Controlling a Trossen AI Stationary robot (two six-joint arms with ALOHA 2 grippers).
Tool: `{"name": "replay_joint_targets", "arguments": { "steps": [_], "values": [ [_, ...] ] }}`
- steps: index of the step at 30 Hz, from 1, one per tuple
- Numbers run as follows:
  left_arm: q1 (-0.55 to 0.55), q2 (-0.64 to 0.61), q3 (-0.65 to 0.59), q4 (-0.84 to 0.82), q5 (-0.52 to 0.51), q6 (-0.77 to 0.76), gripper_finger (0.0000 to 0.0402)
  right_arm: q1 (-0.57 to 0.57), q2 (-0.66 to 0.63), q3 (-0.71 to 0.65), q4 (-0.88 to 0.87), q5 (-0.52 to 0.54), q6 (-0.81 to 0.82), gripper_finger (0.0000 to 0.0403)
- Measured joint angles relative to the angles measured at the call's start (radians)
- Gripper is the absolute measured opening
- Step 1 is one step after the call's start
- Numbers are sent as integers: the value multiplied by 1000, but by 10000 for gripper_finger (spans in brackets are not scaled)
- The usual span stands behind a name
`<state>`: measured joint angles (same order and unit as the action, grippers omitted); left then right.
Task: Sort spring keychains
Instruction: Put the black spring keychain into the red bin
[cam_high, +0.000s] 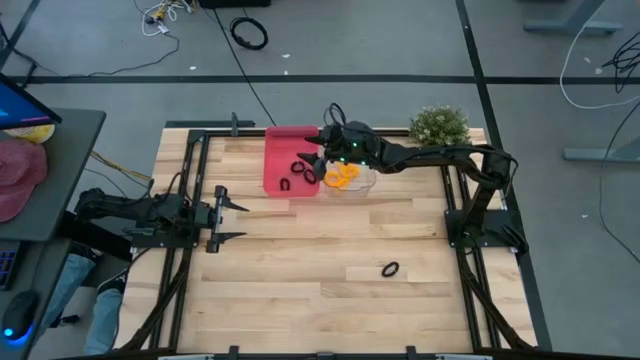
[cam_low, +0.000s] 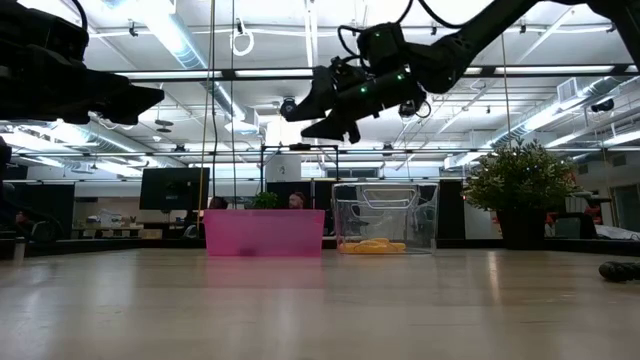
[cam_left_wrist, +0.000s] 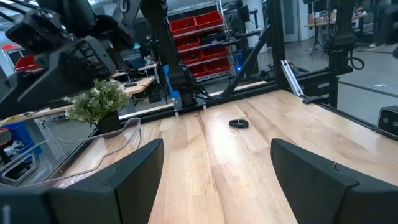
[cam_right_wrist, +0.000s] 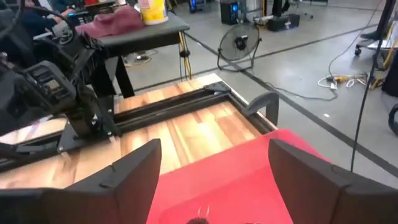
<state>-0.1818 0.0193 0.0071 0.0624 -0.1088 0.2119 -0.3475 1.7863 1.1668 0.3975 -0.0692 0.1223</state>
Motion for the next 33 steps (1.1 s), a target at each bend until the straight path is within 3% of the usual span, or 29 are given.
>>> {"name": "replay_joint_targets", "arguments": {
  "steps": [5,14,25,33],
  "values": [
    [0,0,0,-1,0,0,298,19,-32,46,-123,-3,21,292],
    [0,0,0,-1,0,0,298,41,-176,101,-593,11,173,266],
    [0,0,0,-1,0,0,298,120,-364,100,-1111,8,223,237],
    [0,0,0,-2,0,0,298,225,-444,100,-1332,80,363,223]
  ]
}}
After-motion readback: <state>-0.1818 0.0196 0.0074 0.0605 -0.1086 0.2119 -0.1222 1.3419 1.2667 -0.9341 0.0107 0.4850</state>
